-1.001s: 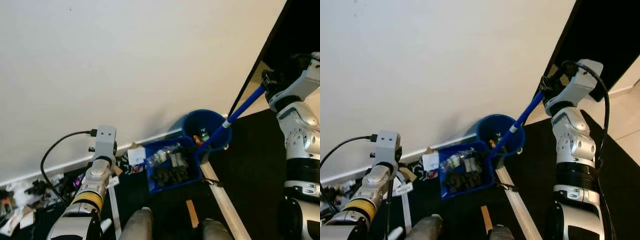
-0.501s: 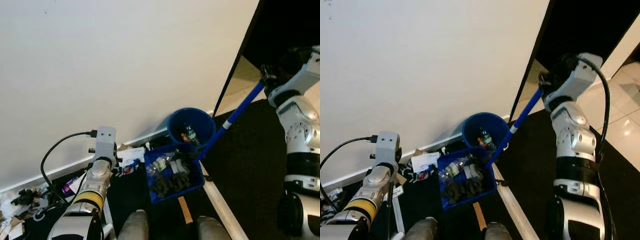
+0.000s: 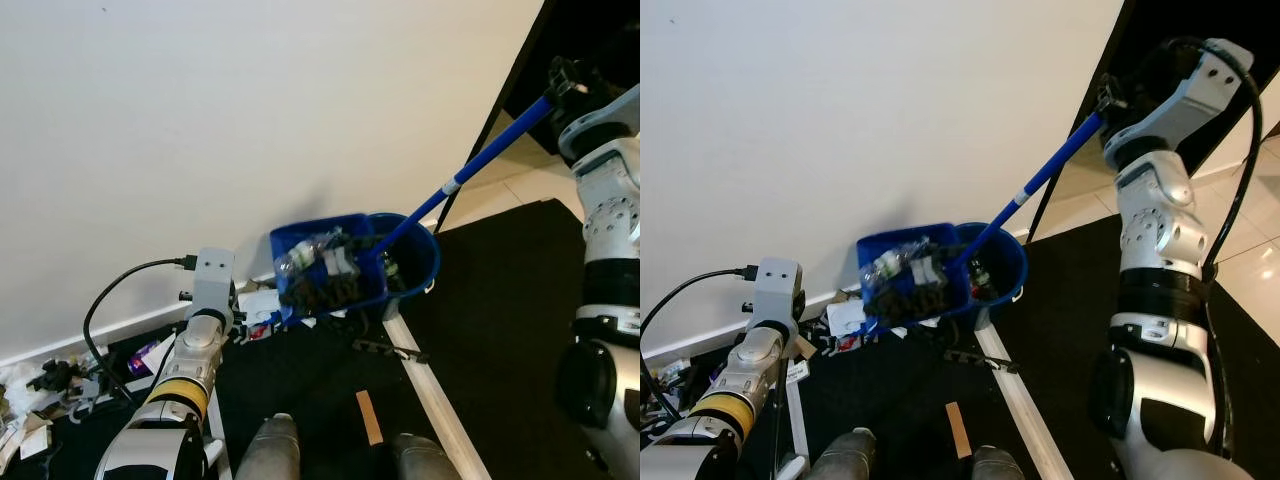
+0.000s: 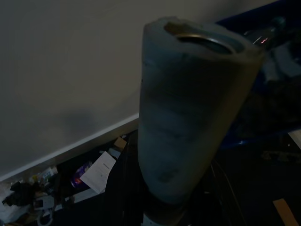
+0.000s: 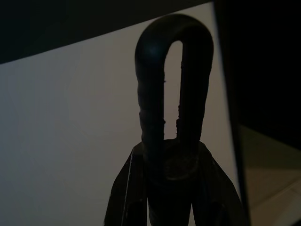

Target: Sweep floor

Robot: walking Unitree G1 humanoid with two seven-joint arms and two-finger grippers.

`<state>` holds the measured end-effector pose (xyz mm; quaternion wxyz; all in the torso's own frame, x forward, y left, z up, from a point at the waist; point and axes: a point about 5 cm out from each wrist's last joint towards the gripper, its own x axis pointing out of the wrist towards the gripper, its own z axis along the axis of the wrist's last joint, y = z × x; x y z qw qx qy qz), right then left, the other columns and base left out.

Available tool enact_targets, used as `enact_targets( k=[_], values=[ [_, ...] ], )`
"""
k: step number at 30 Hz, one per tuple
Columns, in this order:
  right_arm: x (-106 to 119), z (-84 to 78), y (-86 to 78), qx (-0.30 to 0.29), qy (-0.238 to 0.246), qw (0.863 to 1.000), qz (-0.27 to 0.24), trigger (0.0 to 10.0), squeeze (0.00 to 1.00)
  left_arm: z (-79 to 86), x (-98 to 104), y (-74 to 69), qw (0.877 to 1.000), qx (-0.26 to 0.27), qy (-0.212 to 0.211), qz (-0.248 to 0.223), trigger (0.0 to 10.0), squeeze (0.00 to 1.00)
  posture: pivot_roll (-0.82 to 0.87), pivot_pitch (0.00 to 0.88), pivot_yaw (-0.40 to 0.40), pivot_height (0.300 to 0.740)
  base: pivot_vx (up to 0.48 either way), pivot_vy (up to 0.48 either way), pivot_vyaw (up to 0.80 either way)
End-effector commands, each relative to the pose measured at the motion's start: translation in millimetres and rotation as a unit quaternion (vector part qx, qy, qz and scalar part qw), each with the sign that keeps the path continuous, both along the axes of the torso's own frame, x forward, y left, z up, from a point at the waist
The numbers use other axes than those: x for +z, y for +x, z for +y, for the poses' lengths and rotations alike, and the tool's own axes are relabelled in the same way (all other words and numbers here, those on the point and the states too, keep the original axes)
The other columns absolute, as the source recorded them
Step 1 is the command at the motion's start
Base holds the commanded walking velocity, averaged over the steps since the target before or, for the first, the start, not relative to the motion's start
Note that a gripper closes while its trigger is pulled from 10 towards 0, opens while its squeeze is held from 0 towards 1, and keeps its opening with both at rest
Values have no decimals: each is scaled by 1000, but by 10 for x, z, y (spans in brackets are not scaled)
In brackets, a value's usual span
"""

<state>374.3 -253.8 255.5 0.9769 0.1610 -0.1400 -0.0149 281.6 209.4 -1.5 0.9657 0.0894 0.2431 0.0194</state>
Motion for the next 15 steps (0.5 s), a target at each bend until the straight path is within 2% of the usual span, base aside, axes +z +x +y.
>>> enact_targets(
  k=[1,5,6,15],
  values=[
    [178,-68,-12,-14,6,999,-43,10000,0,-61,-89,-65,999,6,-26,19,10000,0,53,0,-40,740,0,0,0],
    [237,-155,7,-31,5,998,-51,10000,0,-67,-94,-69,999,6,-28,20,10000,0,54,0,-41,740,0,0,0],
    [282,-257,8,-52,3,997,-58,10000,0,-74,-103,-81,999,7,-30,21,10000,0,53,0,-47,740,0,0,0],
    [323,-531,-52,-109,-6,992,-69,10000,0,-97,-115,-98,999,0,-40,18,10000,0,50,0,-45,740,0,0,0]
  ],
)
